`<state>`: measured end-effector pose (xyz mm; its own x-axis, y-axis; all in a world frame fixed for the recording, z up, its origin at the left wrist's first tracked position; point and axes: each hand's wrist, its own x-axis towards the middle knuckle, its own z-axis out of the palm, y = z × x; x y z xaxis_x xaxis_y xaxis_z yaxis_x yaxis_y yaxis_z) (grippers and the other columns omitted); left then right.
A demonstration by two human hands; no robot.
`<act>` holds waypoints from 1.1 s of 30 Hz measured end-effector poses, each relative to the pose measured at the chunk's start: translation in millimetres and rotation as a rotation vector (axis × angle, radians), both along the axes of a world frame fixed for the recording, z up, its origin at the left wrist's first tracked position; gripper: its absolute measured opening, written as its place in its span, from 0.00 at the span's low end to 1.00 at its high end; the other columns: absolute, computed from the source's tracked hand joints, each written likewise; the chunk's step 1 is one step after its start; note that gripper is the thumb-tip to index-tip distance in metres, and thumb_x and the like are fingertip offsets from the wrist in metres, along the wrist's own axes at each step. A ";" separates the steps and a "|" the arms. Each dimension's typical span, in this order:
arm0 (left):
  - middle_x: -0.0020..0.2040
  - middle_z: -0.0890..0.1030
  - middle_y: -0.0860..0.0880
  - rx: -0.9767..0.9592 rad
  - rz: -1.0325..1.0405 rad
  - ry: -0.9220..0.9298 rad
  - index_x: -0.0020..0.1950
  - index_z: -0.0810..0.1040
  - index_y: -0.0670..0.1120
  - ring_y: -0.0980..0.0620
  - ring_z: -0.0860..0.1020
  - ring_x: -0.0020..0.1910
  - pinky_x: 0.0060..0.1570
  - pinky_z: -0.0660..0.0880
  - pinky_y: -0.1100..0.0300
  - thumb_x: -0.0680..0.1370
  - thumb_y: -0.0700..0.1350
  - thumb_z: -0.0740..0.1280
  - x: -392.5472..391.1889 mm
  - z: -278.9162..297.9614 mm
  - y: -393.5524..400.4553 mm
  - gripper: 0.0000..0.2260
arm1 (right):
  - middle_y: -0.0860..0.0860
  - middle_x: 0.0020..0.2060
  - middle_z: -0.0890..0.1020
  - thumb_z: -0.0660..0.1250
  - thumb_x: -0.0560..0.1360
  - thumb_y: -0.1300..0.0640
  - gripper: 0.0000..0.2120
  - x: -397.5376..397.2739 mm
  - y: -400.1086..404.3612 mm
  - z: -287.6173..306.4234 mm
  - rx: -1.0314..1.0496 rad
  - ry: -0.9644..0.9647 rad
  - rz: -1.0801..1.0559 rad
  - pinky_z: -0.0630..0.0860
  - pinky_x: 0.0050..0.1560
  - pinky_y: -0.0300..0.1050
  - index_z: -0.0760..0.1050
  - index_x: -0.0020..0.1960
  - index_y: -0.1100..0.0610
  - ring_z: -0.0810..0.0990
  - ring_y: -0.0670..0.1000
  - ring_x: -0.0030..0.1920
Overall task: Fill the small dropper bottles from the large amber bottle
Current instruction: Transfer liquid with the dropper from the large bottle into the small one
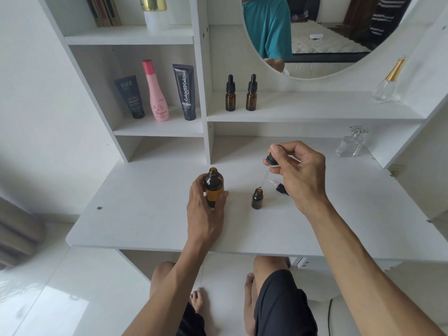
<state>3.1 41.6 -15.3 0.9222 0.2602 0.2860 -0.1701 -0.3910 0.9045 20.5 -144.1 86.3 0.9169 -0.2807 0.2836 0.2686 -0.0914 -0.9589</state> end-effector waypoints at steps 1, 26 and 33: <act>0.62 0.77 0.51 -0.001 0.000 0.002 0.68 0.67 0.53 0.52 0.80 0.46 0.42 0.69 0.78 0.77 0.47 0.71 0.3 -0.5 0.1 0.22 | 0.51 0.34 0.84 0.71 0.78 0.58 0.06 0.1 0.4 0.3 -0.004 0.001 0.000 0.82 0.40 0.42 0.81 0.43 0.59 0.87 0.52 0.40; 0.61 0.77 0.52 -0.010 0.000 -0.005 0.68 0.67 0.55 0.48 0.80 0.48 0.43 0.70 0.78 0.77 0.48 0.71 1.8 -4.4 1.1 0.22 | 0.52 0.38 0.85 0.68 0.80 0.58 0.08 -0.7 3.0 3.6 -0.178 0.022 -0.006 0.80 0.36 0.40 0.80 0.42 0.57 0.87 0.46 0.39; 0.62 0.76 0.52 -0.009 -0.006 -0.006 0.68 0.67 0.55 0.48 0.80 0.49 0.43 0.70 0.77 0.77 0.48 0.71 1.8 -4.4 1.3 0.22 | 0.53 0.38 0.85 0.69 0.79 0.57 0.08 -0.3 2.3 4.4 -0.219 0.019 -0.014 0.81 0.40 0.40 0.80 0.43 0.60 0.87 0.46 0.39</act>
